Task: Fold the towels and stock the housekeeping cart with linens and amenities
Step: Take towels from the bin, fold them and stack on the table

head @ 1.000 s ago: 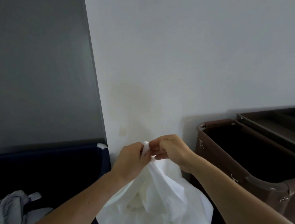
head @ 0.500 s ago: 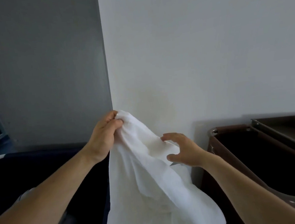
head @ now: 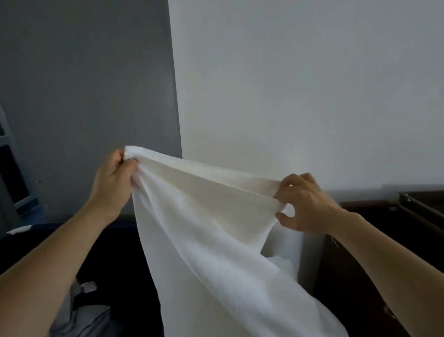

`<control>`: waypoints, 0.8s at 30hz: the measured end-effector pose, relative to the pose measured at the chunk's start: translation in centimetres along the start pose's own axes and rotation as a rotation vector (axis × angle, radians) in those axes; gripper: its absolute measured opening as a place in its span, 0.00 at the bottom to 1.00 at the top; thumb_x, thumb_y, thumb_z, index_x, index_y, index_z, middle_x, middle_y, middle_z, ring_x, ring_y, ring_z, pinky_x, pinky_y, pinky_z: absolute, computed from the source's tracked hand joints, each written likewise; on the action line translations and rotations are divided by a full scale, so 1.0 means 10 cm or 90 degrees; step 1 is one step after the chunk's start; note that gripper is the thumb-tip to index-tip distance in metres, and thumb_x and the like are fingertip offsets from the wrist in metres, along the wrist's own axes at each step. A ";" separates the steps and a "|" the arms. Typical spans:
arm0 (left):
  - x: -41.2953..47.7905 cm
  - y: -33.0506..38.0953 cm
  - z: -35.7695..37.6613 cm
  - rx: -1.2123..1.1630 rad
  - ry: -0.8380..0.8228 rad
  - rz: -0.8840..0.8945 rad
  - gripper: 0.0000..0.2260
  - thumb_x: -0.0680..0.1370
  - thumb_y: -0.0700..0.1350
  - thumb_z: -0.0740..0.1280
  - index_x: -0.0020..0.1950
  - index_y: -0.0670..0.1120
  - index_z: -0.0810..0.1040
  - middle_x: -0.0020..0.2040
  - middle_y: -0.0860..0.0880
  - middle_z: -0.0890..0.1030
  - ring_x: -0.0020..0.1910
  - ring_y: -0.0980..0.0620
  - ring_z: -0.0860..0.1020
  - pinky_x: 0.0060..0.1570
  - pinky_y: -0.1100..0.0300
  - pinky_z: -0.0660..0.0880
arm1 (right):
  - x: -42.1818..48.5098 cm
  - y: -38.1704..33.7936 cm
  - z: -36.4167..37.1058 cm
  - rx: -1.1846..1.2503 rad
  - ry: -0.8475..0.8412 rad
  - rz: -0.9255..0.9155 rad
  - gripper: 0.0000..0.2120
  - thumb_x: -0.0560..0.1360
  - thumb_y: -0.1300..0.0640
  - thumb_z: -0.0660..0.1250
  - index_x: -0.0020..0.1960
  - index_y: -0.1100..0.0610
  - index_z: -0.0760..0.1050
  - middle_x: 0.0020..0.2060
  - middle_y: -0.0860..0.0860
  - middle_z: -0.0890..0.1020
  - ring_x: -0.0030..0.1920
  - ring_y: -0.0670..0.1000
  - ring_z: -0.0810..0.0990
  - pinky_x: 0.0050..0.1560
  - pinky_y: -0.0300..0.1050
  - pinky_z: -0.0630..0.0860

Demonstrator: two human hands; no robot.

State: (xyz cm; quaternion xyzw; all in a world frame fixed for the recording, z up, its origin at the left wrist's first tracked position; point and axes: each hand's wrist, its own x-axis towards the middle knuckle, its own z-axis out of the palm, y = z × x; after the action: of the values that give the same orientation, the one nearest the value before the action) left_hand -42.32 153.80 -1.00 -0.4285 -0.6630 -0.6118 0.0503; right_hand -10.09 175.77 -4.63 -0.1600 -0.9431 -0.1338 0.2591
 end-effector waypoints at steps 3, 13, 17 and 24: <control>0.12 -0.20 0.02 0.006 0.035 -0.063 0.12 0.80 0.45 0.58 0.53 0.37 0.74 0.45 0.42 0.75 0.43 0.47 0.72 0.44 0.52 0.67 | 0.14 0.06 -0.17 -0.055 -0.019 -0.060 0.13 0.69 0.39 0.69 0.38 0.48 0.83 0.70 0.43 0.73 0.75 0.53 0.62 0.69 0.56 0.59; 0.94 0.30 -0.10 -0.113 0.149 -0.080 0.06 0.76 0.50 0.60 0.42 0.51 0.75 0.41 0.50 0.77 0.40 0.49 0.75 0.39 0.55 0.71 | 0.85 0.09 -1.38 0.225 0.136 0.244 0.11 0.71 0.49 0.75 0.39 0.42 0.73 0.32 0.42 0.81 0.35 0.44 0.80 0.34 0.32 0.70; 1.11 0.44 -0.20 -0.095 0.160 -0.083 0.08 0.79 0.50 0.59 0.42 0.51 0.74 0.37 0.52 0.75 0.35 0.54 0.73 0.34 0.58 0.69 | 1.02 -0.22 -1.72 0.224 0.129 0.268 0.11 0.73 0.53 0.74 0.41 0.46 0.71 0.33 0.44 0.80 0.25 0.42 0.78 0.28 0.33 0.70; 1.02 0.70 -0.36 -0.114 0.114 -0.026 0.08 0.81 0.47 0.58 0.44 0.48 0.73 0.36 0.52 0.72 0.32 0.55 0.70 0.28 0.61 0.65 | 0.96 -0.57 -2.30 0.218 0.290 0.371 0.09 0.71 0.55 0.73 0.41 0.48 0.72 0.25 0.44 0.81 0.24 0.42 0.79 0.24 0.33 0.68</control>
State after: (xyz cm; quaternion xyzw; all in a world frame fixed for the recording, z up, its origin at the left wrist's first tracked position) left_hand -45.96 155.13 11.29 -0.3616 -0.6071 -0.7052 0.0581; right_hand -9.81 165.09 18.60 -0.3416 -0.7851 0.0721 0.5115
